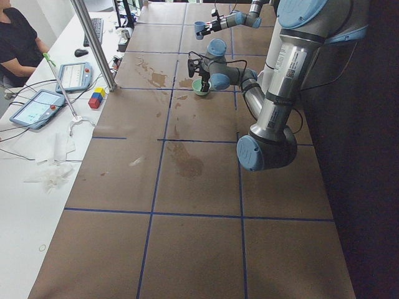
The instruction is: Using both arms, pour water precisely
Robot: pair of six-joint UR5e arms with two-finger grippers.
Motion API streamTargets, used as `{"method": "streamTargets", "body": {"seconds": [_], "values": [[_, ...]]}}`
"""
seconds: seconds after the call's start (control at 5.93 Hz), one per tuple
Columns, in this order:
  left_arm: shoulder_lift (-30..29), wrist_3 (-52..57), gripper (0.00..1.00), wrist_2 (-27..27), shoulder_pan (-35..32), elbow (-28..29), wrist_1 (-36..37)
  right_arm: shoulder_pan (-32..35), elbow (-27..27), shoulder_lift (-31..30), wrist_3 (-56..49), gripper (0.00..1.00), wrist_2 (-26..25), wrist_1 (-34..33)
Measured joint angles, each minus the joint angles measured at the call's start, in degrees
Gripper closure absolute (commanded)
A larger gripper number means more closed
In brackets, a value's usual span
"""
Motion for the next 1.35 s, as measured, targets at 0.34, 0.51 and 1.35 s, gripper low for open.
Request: {"method": "streamTargets", "body": {"seconds": [0.34,0.51,1.35], "values": [[0.45,-0.02,0.0,-0.01,0.15,-0.06,0.13,0.38,-9.14,-1.53,-0.56,1.0,0.33,9.72],[0.58,0.0,0.0,-0.04,0.23,0.12,0.17,0.69,-11.53,-2.17,-2.07,1.0,0.44,13.28],[0.73,0.07,0.0,-0.06,0.23,0.35,0.26,3.3,-15.07,-0.41,-4.54,0.98,2.79,14.75]]}}
